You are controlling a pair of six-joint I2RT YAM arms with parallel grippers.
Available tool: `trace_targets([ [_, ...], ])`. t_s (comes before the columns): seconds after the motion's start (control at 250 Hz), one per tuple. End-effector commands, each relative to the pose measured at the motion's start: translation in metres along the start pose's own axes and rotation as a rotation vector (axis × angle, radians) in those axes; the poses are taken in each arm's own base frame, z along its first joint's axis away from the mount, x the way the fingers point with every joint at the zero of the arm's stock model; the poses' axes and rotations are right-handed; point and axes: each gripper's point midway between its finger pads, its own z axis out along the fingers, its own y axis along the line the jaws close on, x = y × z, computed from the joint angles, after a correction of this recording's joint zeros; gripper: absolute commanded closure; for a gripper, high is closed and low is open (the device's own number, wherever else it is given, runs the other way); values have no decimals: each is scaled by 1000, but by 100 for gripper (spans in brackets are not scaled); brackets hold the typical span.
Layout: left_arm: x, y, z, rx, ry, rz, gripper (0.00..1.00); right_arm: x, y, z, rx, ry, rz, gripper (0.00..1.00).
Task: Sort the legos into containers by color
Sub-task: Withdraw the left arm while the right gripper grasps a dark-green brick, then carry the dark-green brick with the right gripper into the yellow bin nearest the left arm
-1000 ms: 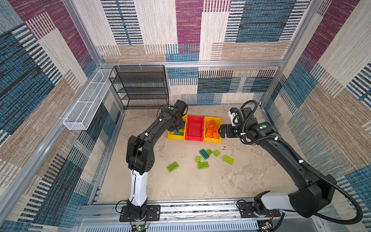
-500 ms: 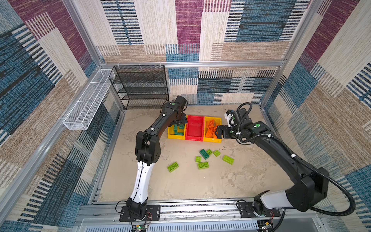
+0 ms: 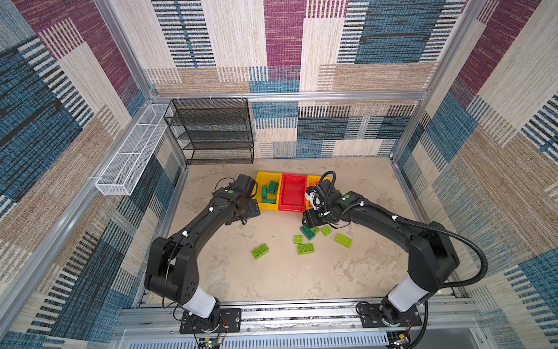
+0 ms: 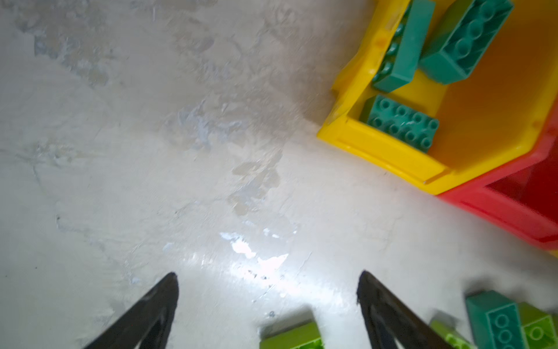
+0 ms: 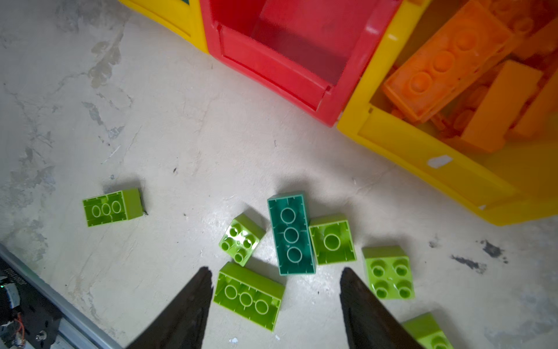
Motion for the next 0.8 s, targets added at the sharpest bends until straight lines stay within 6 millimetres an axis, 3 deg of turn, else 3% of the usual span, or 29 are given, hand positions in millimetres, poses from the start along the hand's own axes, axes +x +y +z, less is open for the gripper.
trace_targets([
  [0.0,8,16,-3,-7,-38,-89,7,-11,-1,12,2,-42,-60,33],
  [0.152,25,33,-8,-18,-41,-127,7,-6,-4,31,8,-24,-97,35],
  [0.352,33,46,-13,-28,-56,-151,7,-1,-8,47,23,-2,-135,38],
  [0.796,36,48,-10,-12,-42,-149,6,10,-1,71,23,49,-144,43],
])
